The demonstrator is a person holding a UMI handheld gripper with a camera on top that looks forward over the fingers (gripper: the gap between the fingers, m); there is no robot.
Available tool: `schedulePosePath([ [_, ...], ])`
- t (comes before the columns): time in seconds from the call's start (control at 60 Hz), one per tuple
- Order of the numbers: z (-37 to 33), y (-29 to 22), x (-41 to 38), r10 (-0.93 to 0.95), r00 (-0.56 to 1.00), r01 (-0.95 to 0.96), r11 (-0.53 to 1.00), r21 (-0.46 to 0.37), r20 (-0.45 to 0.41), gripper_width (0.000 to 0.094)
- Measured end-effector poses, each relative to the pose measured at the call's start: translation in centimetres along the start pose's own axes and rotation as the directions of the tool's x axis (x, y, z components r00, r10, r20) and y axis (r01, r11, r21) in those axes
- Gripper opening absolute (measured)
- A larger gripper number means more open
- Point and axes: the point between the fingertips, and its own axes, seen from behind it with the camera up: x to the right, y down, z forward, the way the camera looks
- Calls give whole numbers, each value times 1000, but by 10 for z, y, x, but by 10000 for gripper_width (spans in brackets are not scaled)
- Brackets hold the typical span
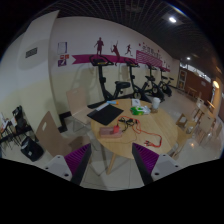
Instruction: Unplug charger
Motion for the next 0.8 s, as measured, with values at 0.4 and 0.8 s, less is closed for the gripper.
schedulePosePath([
  [0.4, 142, 43, 31, -50, 998, 44, 992, 117, 50, 859],
  [0.8, 324, 50, 31, -23, 995, 8, 988, 157, 96, 858],
])
